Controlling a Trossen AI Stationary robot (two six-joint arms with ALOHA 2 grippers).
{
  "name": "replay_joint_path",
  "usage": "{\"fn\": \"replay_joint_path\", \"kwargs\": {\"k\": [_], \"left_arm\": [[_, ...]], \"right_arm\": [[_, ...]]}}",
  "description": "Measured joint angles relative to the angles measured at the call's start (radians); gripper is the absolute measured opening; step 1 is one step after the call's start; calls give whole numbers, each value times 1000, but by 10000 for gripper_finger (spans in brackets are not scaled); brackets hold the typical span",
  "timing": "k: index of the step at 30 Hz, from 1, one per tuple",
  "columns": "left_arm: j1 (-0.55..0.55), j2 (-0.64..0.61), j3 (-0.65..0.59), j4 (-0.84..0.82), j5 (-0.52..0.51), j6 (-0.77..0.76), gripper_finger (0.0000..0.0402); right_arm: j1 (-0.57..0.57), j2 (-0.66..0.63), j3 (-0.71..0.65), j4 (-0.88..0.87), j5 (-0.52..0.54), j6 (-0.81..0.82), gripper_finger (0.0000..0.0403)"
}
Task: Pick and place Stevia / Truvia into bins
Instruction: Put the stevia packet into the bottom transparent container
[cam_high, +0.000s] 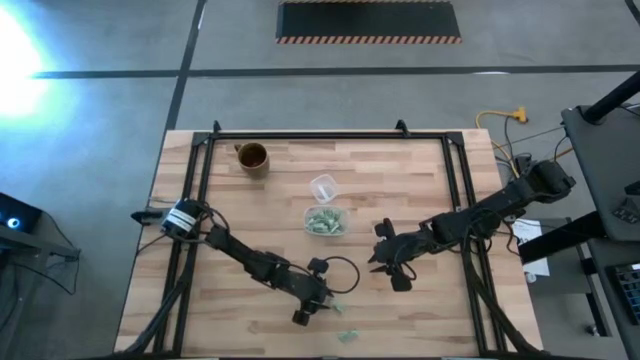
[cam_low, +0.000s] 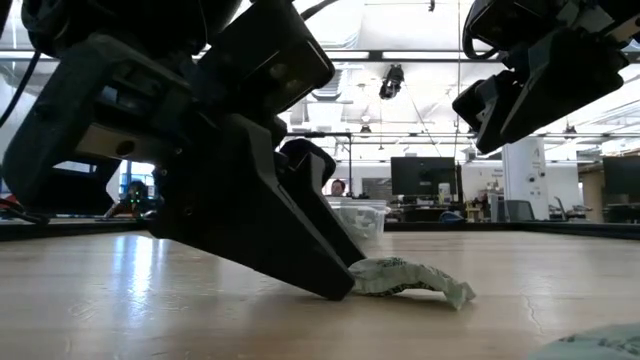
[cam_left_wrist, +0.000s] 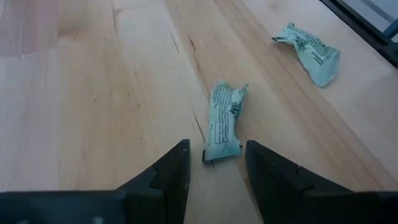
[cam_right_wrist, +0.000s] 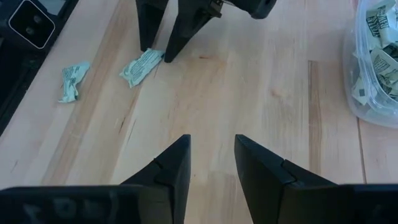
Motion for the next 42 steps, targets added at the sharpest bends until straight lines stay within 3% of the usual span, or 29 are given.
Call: {"fn": "replay_joint_path", "kwargs": {"k": [19, 29, 42], "left_arm": [[6, 0, 0, 23, -4, 45, 7], [6, 0, 0, 28, -37, 80, 3], [4, -25, 0, 31, -158, 109, 3]], "right_arm": [[0, 0, 0, 0, 0, 0, 105], [0, 0, 0, -1, 0, -4, 99], [0, 1, -8, -2, -1, -4, 97]]}}
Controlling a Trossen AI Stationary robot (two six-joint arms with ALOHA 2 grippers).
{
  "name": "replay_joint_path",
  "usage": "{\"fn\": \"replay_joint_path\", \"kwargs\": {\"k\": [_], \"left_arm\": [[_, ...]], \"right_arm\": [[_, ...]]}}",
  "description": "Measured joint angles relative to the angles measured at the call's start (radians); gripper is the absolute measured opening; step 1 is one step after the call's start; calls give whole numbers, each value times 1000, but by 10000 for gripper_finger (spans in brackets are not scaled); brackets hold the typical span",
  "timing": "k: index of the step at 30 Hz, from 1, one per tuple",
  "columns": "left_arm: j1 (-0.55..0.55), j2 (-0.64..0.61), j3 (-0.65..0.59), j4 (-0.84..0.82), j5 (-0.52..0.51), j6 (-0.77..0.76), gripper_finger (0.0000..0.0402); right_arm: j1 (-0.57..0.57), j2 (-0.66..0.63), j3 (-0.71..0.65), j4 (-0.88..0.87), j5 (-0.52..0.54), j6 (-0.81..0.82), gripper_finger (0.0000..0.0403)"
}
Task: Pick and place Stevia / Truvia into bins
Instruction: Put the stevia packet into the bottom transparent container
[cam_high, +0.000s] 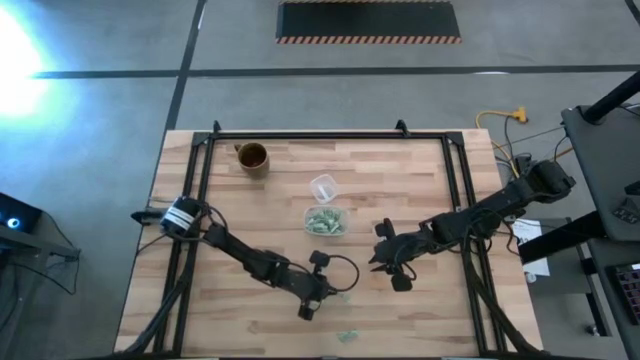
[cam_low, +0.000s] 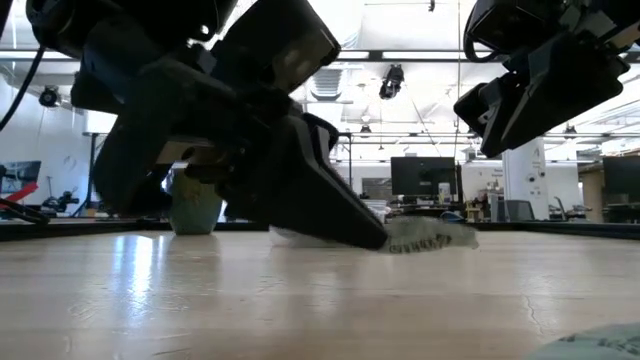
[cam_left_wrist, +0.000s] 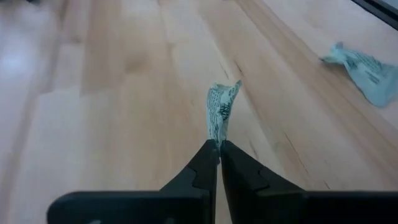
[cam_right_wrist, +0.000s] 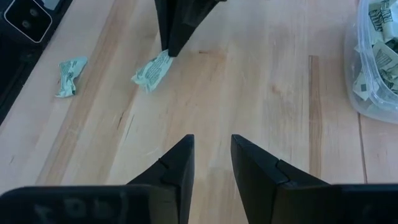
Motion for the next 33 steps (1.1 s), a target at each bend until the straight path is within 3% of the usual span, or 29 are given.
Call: {"fn": "replay_joint_path", "kwargs": {"k": [17, 24, 33], "left_arm": [[31, -234, -10, -291, -402, 136, 3], [142, -305, -10, -454, -410, 154, 3], [263, -303, -13, -518, -412, 153, 3]], "right_arm": [[0, 0, -2, 4, 0, 3, 87], [0, 0, -2, 15, 0, 3, 82], [0, 0, -4, 18, 1, -5, 83]]}}
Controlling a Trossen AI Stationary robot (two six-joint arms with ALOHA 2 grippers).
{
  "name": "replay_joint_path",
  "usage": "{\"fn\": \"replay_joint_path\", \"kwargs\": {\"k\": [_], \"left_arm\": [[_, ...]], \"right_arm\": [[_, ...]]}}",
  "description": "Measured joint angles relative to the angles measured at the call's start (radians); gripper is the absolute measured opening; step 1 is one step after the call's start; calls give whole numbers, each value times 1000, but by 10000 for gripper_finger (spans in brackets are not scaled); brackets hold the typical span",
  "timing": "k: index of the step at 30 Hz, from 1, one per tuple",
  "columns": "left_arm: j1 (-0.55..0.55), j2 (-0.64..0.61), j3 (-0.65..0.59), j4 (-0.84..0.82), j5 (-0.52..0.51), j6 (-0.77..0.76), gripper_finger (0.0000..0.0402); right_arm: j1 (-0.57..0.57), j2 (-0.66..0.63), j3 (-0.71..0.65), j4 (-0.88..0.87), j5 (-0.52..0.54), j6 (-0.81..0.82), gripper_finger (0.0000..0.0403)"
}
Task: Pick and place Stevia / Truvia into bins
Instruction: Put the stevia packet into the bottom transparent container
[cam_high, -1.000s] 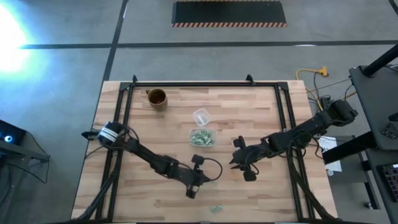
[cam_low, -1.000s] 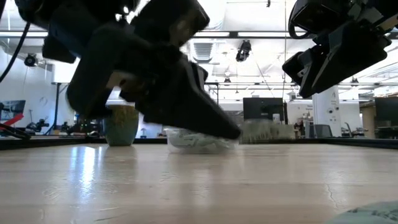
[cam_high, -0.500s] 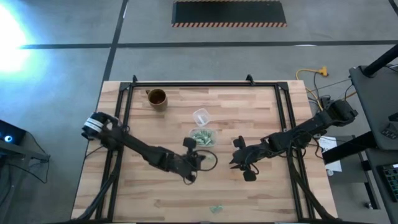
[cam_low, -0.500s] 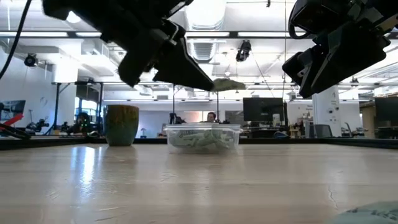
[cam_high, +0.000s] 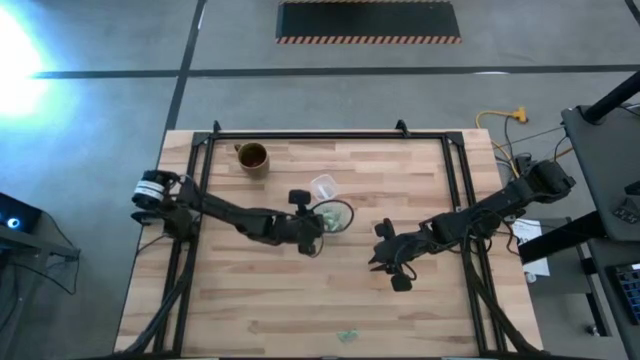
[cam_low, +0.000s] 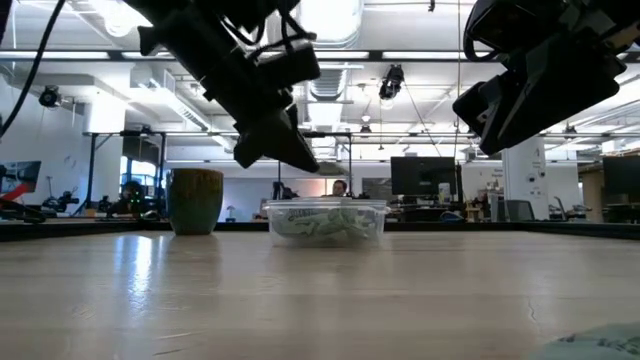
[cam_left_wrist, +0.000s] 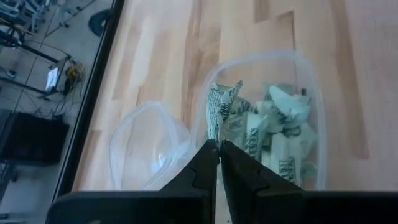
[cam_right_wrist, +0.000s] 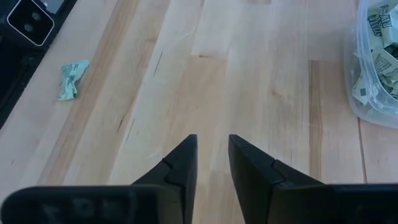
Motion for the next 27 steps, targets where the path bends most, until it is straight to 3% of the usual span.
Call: {"fn": "replay_joint_path", "kwargs": {"k": [12, 18, 27], "left_arm": [[13, 0, -14, -41, -2, -3, 3], [13, 1, -49, -41, -86, -3, 7], [12, 0, -60, -41, -88, -2, 75]], "right_arm": [[0, 0, -2, 0, 0, -3, 78], [0, 0, -2, 1, 0, -3, 77], [0, 0, -5, 5, 1, -12, 77]]}}
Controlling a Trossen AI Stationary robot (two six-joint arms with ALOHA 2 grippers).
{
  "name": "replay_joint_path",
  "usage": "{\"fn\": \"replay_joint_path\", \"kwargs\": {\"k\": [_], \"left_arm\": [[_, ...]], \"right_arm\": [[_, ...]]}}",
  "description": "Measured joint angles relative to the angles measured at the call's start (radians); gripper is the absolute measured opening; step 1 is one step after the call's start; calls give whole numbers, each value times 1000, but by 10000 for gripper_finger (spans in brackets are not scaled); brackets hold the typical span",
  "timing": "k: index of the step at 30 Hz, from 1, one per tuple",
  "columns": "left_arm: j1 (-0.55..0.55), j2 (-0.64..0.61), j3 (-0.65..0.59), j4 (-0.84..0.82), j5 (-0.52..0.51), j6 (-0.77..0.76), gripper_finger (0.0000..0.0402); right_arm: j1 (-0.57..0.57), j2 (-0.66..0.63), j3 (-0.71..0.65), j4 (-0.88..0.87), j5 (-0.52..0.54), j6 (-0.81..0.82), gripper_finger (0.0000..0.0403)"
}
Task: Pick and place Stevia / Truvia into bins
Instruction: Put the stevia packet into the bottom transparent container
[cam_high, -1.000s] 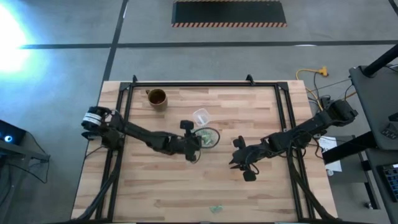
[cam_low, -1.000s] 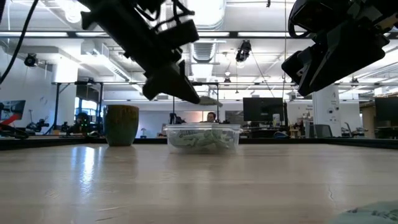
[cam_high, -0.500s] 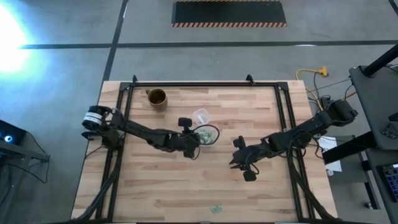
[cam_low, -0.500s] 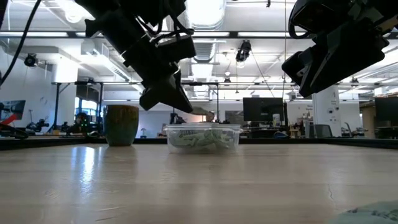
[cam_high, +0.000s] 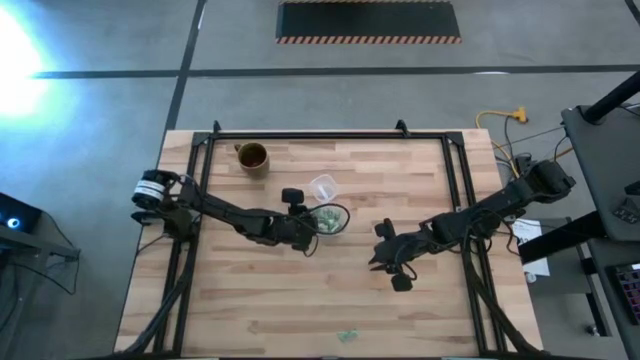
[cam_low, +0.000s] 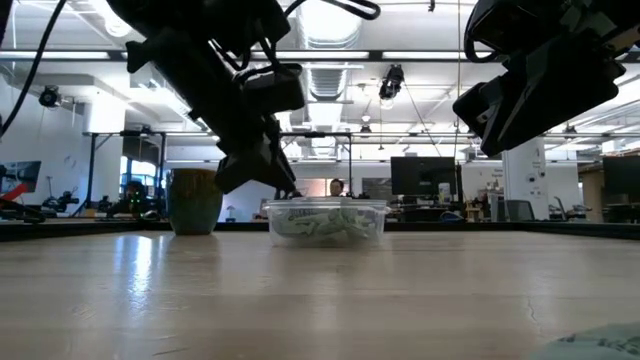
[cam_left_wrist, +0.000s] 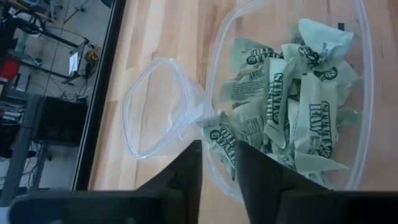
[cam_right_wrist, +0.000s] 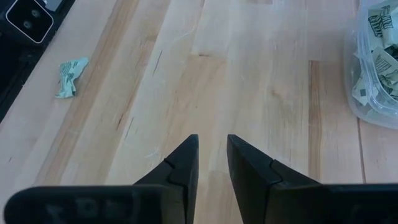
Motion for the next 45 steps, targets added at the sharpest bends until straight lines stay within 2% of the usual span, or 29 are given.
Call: {"fn": "replay_joint_path", "kwargs": {"k": [6, 9, 13, 19, 25, 29, 39, 45], "left_arm": [[-6, -27, 6, -13, 2, -57, 122], [-30, -65, 13, -52, 33, -84, 134], [-87, -132, 12, -80, 105, -113, 137], [-213, -195, 0, -71, 122, -133, 137], [-330, -198, -2, -45, 121, -143, 137], [-390, -174, -14, -9, 120, -183, 137], [-466, -135, -21, 22, 81, -207, 137], [-470, -142, -21, 29, 78, -207, 137]], "right_arm": [[0, 0, -1, 20, 0, 1, 83], [0, 6, -9, 97, -3, 8, 87], [12, 38, -12, 180, -13, -16, 93], [37, 123, -13, 290, -107, -16, 102], [82, 221, -12, 439, -181, 12, 104], [114, 263, -4, 523, -193, 11, 99], [222, 405, 155, 523, -196, -118, 96], [272, 501, 266, 470, -193, -97, 96]]}}
